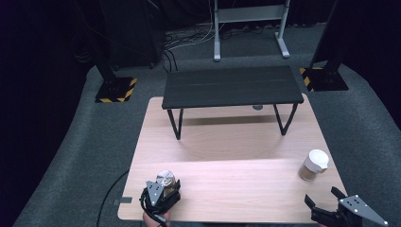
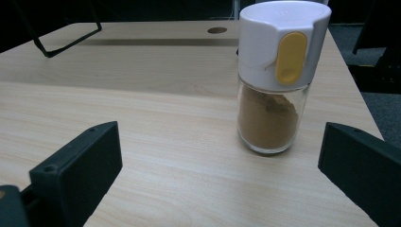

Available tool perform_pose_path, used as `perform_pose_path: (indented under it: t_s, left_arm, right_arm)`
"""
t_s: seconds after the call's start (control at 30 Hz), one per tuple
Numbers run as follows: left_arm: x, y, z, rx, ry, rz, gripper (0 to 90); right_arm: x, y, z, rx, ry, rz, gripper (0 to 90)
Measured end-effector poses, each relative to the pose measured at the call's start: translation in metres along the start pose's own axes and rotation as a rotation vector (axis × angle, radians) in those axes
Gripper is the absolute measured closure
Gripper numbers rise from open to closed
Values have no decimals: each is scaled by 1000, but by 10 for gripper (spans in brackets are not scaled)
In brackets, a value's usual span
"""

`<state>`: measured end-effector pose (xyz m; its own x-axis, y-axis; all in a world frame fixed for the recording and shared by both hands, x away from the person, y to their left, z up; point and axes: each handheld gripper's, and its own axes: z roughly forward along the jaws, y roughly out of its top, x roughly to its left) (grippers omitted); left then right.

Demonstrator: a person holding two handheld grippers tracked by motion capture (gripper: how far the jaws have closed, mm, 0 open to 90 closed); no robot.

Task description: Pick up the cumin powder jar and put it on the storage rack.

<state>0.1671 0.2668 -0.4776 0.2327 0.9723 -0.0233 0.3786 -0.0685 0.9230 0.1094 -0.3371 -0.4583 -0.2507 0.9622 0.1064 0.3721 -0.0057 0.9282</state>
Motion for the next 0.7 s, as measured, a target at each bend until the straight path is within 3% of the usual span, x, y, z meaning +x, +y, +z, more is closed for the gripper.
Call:
perform_pose_path:
  t_s: [0.4, 0.7]
  left_arm:
    - [4, 7, -2, 4, -24, 8, 302]
    - [2, 16, -2, -15, -46, 36, 302]
  right_arm:
    - [-2, -5, -5, -9, -18, 7, 0]
    - [-2, -6, -5, -6, -16, 17, 0]
